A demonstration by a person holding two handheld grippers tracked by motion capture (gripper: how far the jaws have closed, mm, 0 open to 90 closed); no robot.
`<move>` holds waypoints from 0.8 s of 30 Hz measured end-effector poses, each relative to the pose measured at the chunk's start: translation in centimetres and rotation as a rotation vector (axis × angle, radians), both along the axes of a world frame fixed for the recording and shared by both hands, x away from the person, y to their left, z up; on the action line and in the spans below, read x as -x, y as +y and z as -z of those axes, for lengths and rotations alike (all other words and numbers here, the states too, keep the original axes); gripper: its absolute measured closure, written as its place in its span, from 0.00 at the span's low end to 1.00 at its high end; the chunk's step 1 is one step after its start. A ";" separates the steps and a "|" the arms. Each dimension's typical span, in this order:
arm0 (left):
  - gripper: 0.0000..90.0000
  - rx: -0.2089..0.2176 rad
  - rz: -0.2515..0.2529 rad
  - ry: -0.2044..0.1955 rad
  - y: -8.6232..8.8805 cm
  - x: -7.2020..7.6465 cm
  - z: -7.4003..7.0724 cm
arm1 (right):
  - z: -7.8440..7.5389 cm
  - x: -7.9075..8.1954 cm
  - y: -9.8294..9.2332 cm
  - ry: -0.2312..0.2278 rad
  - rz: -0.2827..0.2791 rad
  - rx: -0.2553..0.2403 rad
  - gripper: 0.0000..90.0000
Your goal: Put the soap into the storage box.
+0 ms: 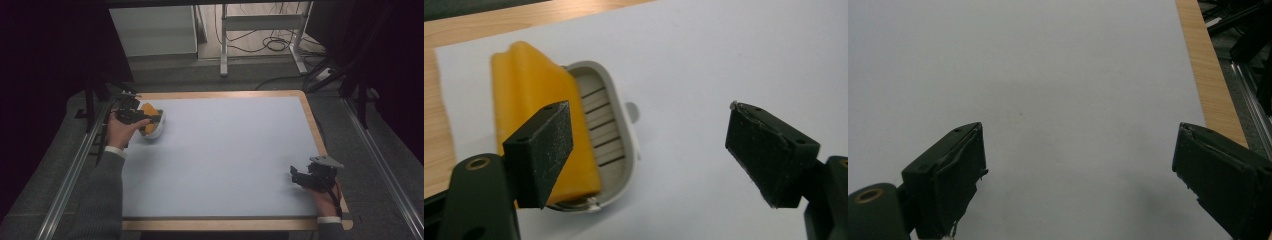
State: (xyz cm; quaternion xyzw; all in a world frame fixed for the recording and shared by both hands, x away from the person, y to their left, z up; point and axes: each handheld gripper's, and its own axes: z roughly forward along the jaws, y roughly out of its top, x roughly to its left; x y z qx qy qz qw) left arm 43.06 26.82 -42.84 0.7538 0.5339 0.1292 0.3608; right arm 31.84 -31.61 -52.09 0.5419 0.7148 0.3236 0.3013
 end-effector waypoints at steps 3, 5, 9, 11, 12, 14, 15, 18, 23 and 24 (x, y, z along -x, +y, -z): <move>0.22 0.004 0.036 -0.010 -0.4 1.0 0.1 | 0.0 0.0 0.0 0.001 0.001 0.000 0.08; 0.22 0.008 0.052 -0.023 -0.7 1.7 0.1 | 0.0 0.0 0.0 0.001 0.002 0.000 0.08; 0.22 0.030 0.094 -0.031 -1.3 3.1 0.7 | -0.1 0.0 -0.1 0.002 0.003 -0.002 0.08; 0.23 0.025 0.128 -0.029 -1.6 3.8 1.2 | -0.1 0.0 -0.1 0.003 0.004 -0.002 0.08; 0.23 0.021 0.133 -0.028 -1.8 4.3 1.4 | -0.1 0.1 -0.1 0.003 0.003 -0.002 0.08; 0.23 0.029 0.143 -0.025 -1.9 5.1 2.0 | -0.1 0.1 0.0 0.000 0.003 -0.001 0.08; 0.23 0.029 0.143 -0.025 -1.9 5.1 2.0 | -0.1 0.1 0.0 0.000 0.003 -0.002 0.08; 0.23 0.059 0.150 -0.044 -2.0 7.0 3.3 | -0.1 0.1 0.0 -0.002 -0.001 -0.001 0.08; 0.24 0.093 0.146 -0.057 -1.8 9.1 4.8 | -0.3 0.2 0.1 -0.006 -0.004 -0.010 0.08; 0.24 0.090 0.143 -0.054 -1.7 9.4 5.0 | -0.3 0.2 0.2 -0.006 -0.007 -0.010 0.08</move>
